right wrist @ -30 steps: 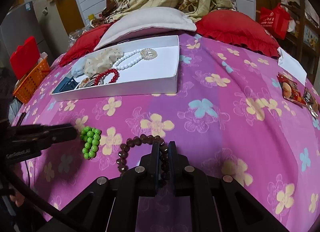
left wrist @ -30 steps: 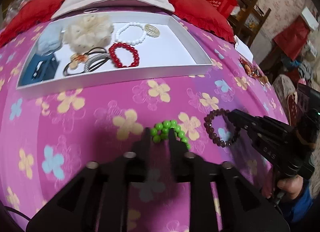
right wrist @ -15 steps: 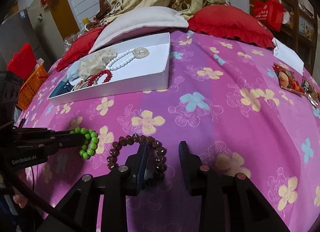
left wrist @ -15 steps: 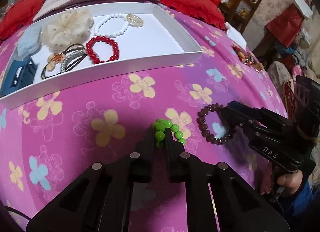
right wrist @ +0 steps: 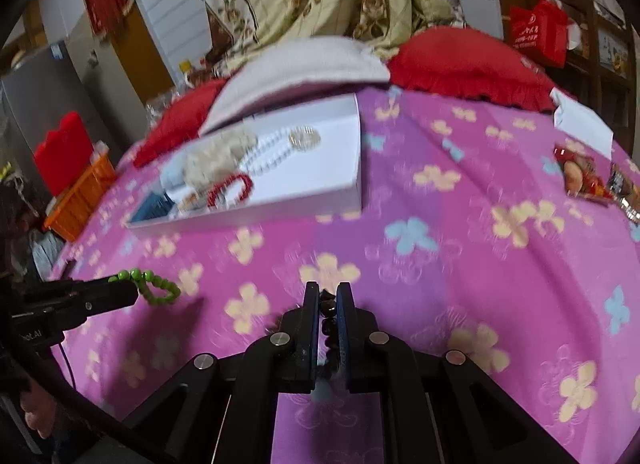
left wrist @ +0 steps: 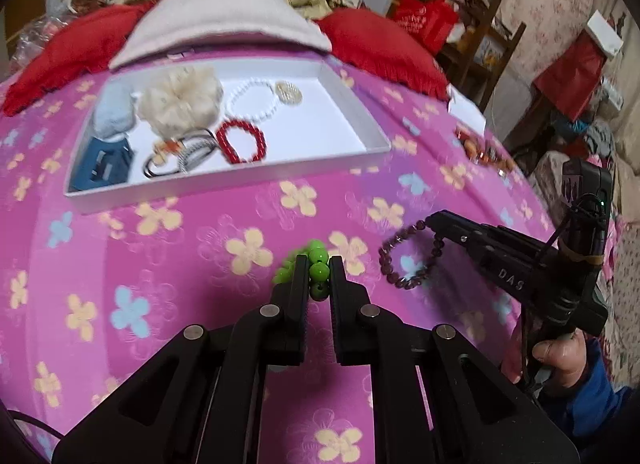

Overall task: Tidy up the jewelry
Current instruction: 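Lower the brown and green bracelets into the tray and open both tools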

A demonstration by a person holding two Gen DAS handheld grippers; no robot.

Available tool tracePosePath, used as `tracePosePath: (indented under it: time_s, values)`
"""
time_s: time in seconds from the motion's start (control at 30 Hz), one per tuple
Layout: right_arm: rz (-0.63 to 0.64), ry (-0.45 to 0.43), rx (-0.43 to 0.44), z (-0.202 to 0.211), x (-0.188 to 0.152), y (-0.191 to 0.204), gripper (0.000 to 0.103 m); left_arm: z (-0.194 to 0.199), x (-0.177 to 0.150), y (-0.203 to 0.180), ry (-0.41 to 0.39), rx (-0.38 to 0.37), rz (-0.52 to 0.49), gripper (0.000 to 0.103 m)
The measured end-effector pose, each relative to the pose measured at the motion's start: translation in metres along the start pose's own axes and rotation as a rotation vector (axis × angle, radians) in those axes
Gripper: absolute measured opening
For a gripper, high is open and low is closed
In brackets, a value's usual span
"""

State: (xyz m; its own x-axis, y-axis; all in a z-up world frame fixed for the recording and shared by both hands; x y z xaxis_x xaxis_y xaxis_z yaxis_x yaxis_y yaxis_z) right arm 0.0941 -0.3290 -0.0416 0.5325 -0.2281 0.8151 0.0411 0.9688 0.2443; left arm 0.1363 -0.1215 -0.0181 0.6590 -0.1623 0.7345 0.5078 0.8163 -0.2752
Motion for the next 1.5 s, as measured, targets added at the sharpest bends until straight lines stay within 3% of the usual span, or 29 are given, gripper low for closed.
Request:
tracePosePath:
  time_s: [0.37, 0.57, 0.73, 1.13, 1.5]
  values:
    - [0.025, -0.091, 0.051, 0.017, 0.068, 0.019, 0.008, 0.024, 0.04, 0.0, -0.072, 0.013, 0.008, 0.008]
    - [0.012, -0.071, 0.076, -0.02, 0.109, 0.025, 0.008, 0.003, 0.073, 0.0, -0.079, 0.013, 0.012, 0.008]
    - [0.014, -0.024, 0.071, -0.065, 0.128, 0.028, 0.008, -0.038, 0.091, 0.003, -0.047, 0.034, 0.016, 0.008]
    - [-0.027, 0.102, 0.04, -0.168, 0.128, 0.008, 0.008, -0.134, 0.092, 0.021, 0.065, 0.063, 0.042, 0.008]
    - [-0.01, 0.147, -0.004, -0.184, 0.113, -0.004, 0.008, -0.143, 0.083, 0.023, 0.083, 0.045, 0.054, 0.01]
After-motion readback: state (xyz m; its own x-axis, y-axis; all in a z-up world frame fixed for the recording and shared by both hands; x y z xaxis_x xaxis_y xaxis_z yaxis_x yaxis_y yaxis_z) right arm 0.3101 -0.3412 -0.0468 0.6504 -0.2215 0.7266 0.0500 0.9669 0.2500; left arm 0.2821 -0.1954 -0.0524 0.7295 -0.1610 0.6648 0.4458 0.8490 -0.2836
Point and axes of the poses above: each gripper's, at about its wrist camera, not at the fingertips, and z roughly against the way its jaws point, y to its left, x to its top, the point moved 2 cm from there along -z, roughly the way its jaws point, and after that the axes turned 13 degrees about -y, right-handed, at the moved point
